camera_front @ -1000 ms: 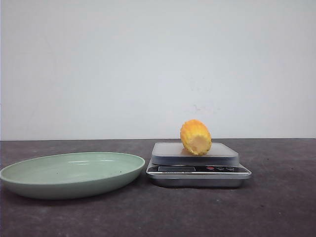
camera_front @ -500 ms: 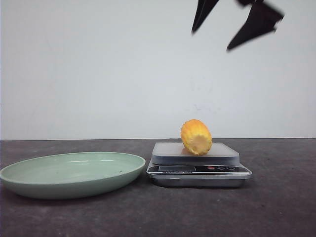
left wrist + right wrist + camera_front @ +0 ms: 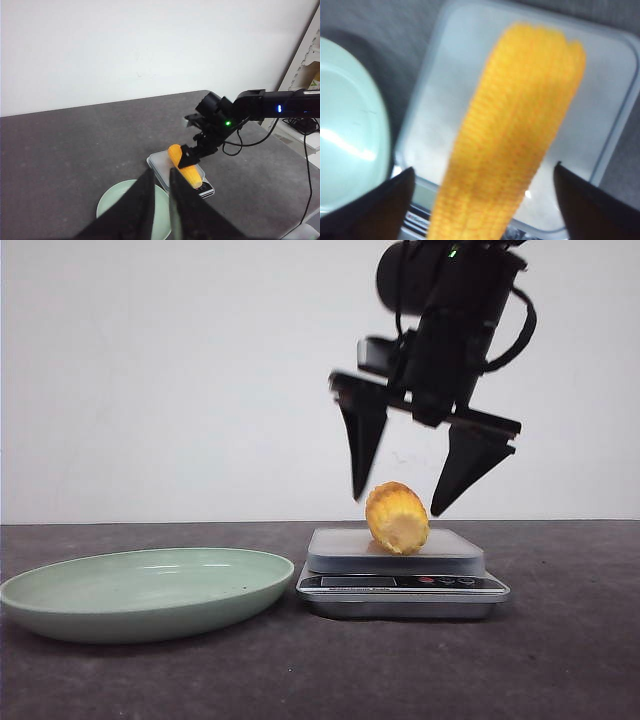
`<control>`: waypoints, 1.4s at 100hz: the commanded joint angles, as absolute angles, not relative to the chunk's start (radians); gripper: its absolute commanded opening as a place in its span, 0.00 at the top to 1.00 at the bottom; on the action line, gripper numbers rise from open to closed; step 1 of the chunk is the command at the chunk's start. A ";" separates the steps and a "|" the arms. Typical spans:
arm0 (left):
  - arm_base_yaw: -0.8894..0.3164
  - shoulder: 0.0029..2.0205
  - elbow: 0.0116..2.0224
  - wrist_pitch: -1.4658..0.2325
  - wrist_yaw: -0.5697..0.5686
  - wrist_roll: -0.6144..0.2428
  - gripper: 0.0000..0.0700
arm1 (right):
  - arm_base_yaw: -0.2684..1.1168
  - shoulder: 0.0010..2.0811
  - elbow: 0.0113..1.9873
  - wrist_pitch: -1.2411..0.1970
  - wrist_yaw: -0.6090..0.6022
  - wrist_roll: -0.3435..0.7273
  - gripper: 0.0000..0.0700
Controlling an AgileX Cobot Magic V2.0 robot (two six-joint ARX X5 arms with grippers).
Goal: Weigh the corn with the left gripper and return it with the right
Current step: 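Lower the right gripper onto the corn on the scale and close, then lift the corn with the right gripper and carry it toward the plate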
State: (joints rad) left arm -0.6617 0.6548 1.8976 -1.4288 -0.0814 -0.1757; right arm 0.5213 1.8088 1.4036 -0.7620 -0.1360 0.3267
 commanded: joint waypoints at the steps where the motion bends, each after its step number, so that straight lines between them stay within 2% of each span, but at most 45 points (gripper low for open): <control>1: -0.668 0.659 1.916 -1.474 -0.086 -0.177 0.98 | 0.535 1.845 1.422 -0.772 -0.131 0.335 0.61; 12: -0.668 0.659 1.916 -1.474 -0.086 -0.176 0.98 | 0.543 1.865 1.421 -0.783 -0.159 0.323 1.00; 36: -0.668 0.659 1.916 -1.474 -0.086 -0.173 0.98 | 0.561 1.836 1.422 -0.688 -0.166 0.269 1.00; 68: -0.668 0.659 1.916 -1.474 -0.087 -0.171 0.98 | 0.582 1.549 1.422 -0.390 -0.132 0.281 1.00; 88: -0.668 0.659 1.916 -1.474 -0.119 -0.167 0.98 | 0.631 1.444 1.422 -0.278 -0.134 0.291 1.00; 111: -0.668 0.659 1.916 -1.474 -0.165 -0.165 0.98 | 0.684 1.489 1.422 -0.298 -0.198 0.366 1.00; 140: -0.668 0.659 1.915 -1.474 -0.165 -0.166 0.98 | 0.743 1.698 1.422 -0.300 -0.329 0.524 1.00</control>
State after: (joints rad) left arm -0.6617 0.6540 1.8969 -1.4288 -0.1608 -0.1745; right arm 0.7216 1.6428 1.4086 -0.3050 -0.2993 0.4553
